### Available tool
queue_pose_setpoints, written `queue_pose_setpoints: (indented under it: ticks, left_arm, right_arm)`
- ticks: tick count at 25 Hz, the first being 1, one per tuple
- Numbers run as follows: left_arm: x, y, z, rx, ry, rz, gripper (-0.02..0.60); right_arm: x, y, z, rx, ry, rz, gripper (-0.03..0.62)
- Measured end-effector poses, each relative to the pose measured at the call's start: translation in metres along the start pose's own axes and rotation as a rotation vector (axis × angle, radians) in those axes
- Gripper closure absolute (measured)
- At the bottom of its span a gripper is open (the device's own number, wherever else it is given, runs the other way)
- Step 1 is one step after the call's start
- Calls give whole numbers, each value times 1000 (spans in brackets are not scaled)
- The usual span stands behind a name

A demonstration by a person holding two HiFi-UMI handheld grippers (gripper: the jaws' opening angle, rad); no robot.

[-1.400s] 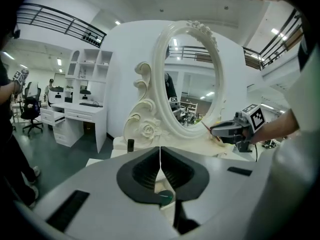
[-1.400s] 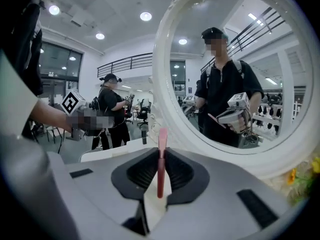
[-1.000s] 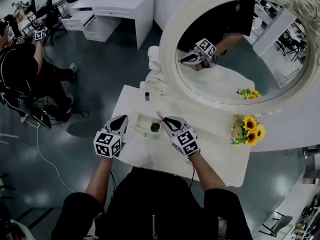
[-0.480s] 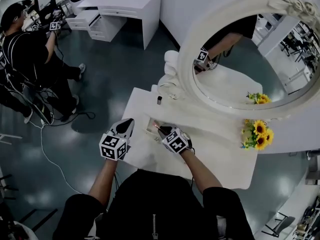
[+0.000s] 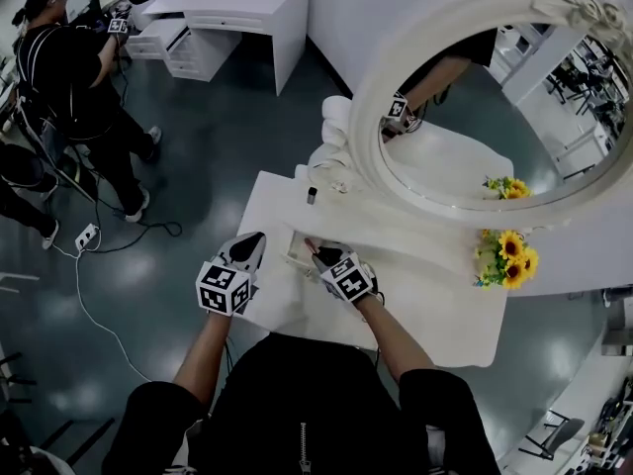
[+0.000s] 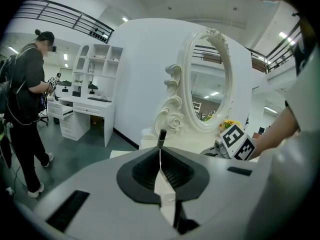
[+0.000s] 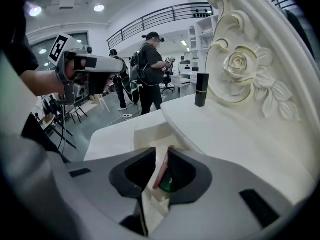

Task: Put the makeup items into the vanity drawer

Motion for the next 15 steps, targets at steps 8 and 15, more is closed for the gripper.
queue_pose_setpoints:
  ticks: [8,15]
  left_arm:
    - [7,-9,14,26,-22,-18,560]
    - [19,-33,32,64,-50,-43,560]
  right_arm:
    - [-53,-22,13,72,-208,-116,589]
    - [-131,-60,11,152,-388,-262,591]
Point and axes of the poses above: the fingertips, and each gripper's own axes: x forward along the fingers, y to its left, z out of its top, the point moved 3 cm from there along -x, backward along the fingers, and after that the axes turned 4 degrees about z, right-handed, at the moved point
